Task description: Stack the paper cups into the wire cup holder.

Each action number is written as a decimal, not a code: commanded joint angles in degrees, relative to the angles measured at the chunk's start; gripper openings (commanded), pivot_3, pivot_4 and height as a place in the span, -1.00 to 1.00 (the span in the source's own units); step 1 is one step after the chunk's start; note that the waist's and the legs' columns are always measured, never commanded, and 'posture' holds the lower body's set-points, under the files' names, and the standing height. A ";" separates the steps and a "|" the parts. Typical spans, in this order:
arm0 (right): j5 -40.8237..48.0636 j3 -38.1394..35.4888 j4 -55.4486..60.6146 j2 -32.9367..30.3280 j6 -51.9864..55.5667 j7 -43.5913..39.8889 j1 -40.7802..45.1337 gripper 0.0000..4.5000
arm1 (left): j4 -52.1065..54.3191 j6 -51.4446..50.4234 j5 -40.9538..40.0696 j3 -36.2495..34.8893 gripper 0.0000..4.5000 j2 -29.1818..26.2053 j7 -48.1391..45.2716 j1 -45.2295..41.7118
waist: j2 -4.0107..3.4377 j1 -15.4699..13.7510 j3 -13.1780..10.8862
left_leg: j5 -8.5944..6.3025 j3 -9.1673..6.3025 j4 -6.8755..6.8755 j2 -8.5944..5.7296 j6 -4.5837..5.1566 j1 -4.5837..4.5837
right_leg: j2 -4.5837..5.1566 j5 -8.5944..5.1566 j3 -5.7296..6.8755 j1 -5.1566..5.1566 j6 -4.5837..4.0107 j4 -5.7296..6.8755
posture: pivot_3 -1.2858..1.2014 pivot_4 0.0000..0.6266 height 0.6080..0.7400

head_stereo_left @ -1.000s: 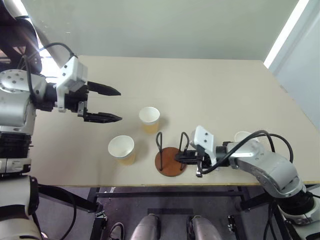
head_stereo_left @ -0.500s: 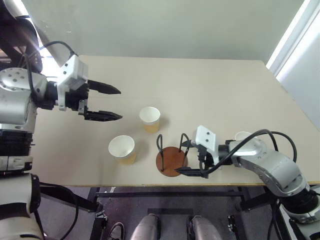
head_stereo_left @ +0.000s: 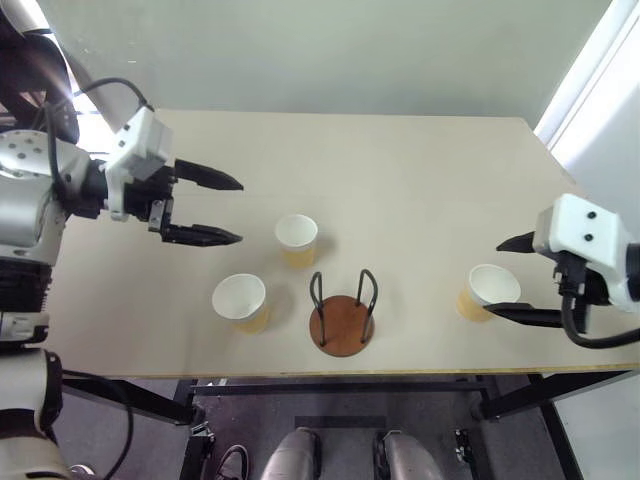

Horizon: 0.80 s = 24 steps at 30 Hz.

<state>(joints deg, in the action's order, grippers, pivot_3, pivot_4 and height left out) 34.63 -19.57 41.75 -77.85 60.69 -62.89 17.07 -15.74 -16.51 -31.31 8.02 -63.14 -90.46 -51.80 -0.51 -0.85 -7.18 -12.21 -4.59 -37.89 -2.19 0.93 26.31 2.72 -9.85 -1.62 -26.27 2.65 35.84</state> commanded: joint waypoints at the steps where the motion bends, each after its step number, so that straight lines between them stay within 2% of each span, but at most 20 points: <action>1: -2.37 2.61 -0.62 -0.66 -3.94 0.76 -2.48 0.98 | 5.41 0.23 -5.27 2.53 1.00 -3.92 -2.04 1.02 | -0.03 -0.03 -0.02 | -0.01 0.00 -0.05 -0.01 0.02 0.03 | 0.01 -0.02 -0.02 -0.01 0.04 0.01 | 0.03 -0.52 1.00; 6: -7.87 10.21 -5.10 -0.93 -10.28 2.13 -3.70 0.98 | 8.83 -0.65 -8.86 3.75 1.00 -5.53 -2.04 2.02 | -0.03 -0.02 -0.02 | 0.12 0.02 -0.13 -0.02 0.48 0.01 | 0.02 0.00 -0.03 0.05 0.15 0.02 | 0.03 -0.52 1.00; 15: -14.68 19.83 -12.42 0.99 -18.22 1.31 -0.62 0.98 | 12.41 -3.69 -8.46 -1.73 1.00 -5.68 -2.04 7.53 | -0.05 0.02 -0.03 | 0.15 0.02 -0.16 -0.01 0.47 -0.16 | 0.02 0.06 -0.03 0.24 0.15 0.06 | 0.03 -0.52 1.00; 18: -17.13 23.45 -14.77 2.94 -20.13 1.38 1.15 0.73 | 13.52 -4.71 -7.98 -3.50 1.00 -5.71 -2.04 8.79 | -0.05 0.08 -0.03 | 0.15 0.02 -0.17 -0.01 0.47 -0.24 | 0.03 0.07 -0.03 0.32 0.14 0.05 | 0.03 -0.52 1.00; 24: -18.50 24.50 -16.25 4.57 -21.25 0.17 2.67 -0.22 | 14.77 -8.07 -9.96 -8.34 1.00 -5.45 -1.86 8.96 | -0.05 0.09 -0.03 | 0.23 0.02 -0.17 -0.01 0.59 -0.24 | 0.03 0.09 -0.02 0.32 0.11 0.06 | 0.03 -0.52 1.00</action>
<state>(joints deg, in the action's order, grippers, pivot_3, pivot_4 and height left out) 16.47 6.52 25.00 -72.82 40.33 -62.01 18.31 -2.13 -23.29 -39.55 3.68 -68.09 -90.66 -41.77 -0.56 -0.76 -7.20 -11.99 -4.55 -38.06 -2.20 1.52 26.07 2.75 -9.77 -1.64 -25.95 2.76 35.90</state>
